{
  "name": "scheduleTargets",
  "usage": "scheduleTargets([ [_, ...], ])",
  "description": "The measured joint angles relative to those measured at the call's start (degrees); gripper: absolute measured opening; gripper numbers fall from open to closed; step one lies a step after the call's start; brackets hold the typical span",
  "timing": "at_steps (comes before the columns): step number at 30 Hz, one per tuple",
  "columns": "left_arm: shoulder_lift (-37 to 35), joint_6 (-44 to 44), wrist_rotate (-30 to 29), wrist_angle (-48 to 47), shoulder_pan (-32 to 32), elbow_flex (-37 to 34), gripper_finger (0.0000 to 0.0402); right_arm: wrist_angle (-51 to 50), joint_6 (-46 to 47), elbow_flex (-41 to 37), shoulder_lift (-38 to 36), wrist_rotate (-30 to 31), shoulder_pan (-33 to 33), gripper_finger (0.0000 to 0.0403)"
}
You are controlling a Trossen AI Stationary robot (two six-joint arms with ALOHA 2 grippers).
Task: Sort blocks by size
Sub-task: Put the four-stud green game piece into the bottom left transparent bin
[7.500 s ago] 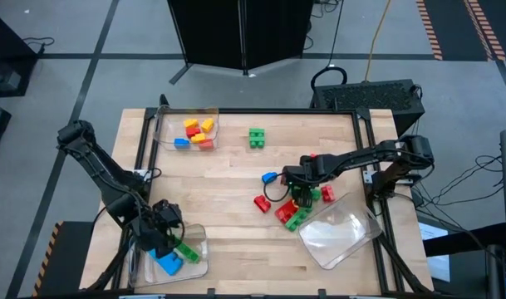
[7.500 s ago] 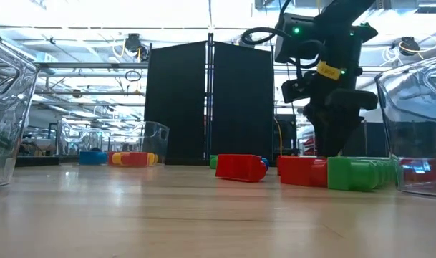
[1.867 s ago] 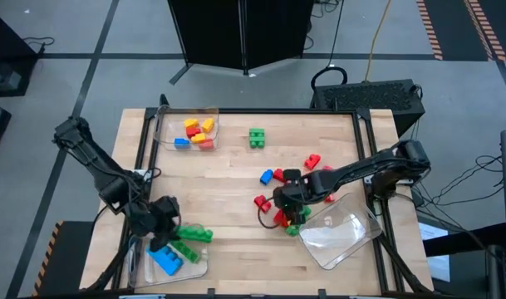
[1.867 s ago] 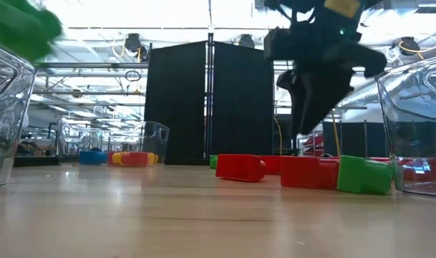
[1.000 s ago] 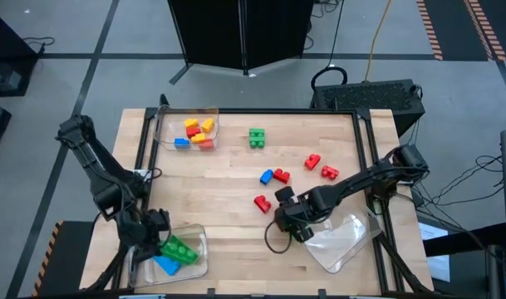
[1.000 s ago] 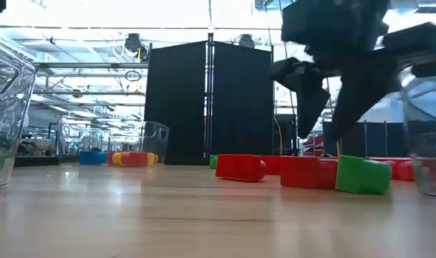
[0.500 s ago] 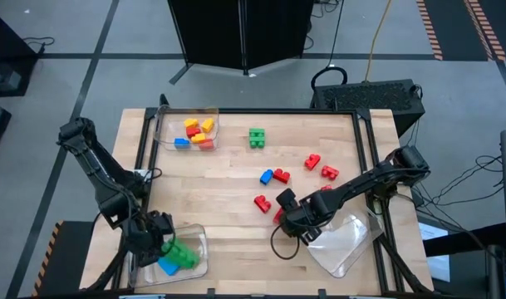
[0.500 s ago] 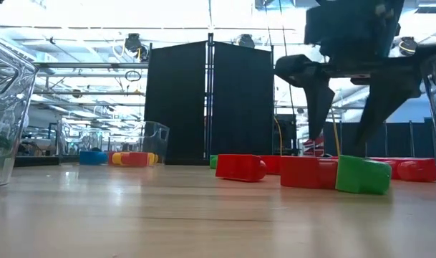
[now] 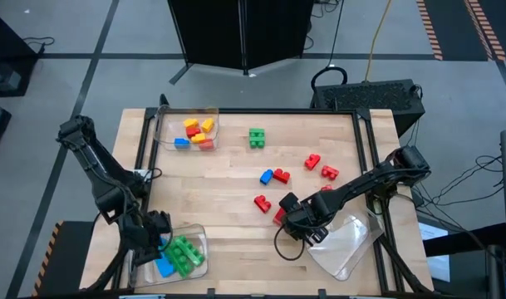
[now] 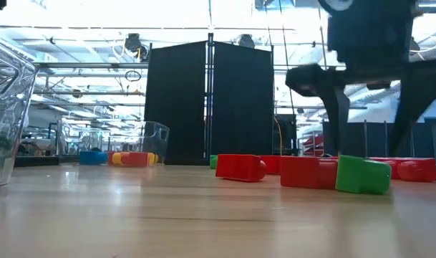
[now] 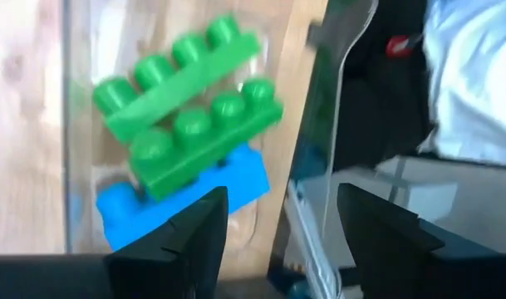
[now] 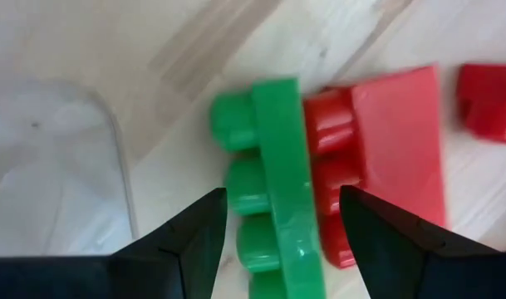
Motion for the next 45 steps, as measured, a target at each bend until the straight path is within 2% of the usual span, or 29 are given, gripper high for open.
scheduleTargets([
  [8, -6.11, 1.88, -12.89, -0.04, 0.0, 0.0, 0.0228, 4.55, 0.25, -4.2, 0.02, 0.69, -0.22, 0.0218],
  [12, -8.21, 4.7, -21.29, 0.22, 0.04, 0.0, 0.0228, 4.25, -0.24, -4.63, 0.52, 0.66, -0.36, 0.0199],
  [15, -9.23, 5.06, -24.88, 0.27, 0.05, 0.0, 0.0228, 3.99, -0.85, -4.42, 0.5, 0.41, -0.52, 0.0182],
  [27, -9.81, 5.36, -30.77, 0.26, 0.06, 0.0, 0.0228, 6.57, -0.12, -4.33, 0.42, 3.34, -2.42, 0.0127],
  [37, -9.81, 12.43, -37.8, 5.0, 0.57, 0.0, 0.0228, 9.17, 0.06, -3.98, 0.48, 3.54, -3.1, 0.0066],
  [45, -9.63, 19.41, -39.97, 9.5, 3.71, 0.0, 0.0228, 9.54, 0.14, -3.04, 0.64, 4.88, -3.1, 0.0065],
])
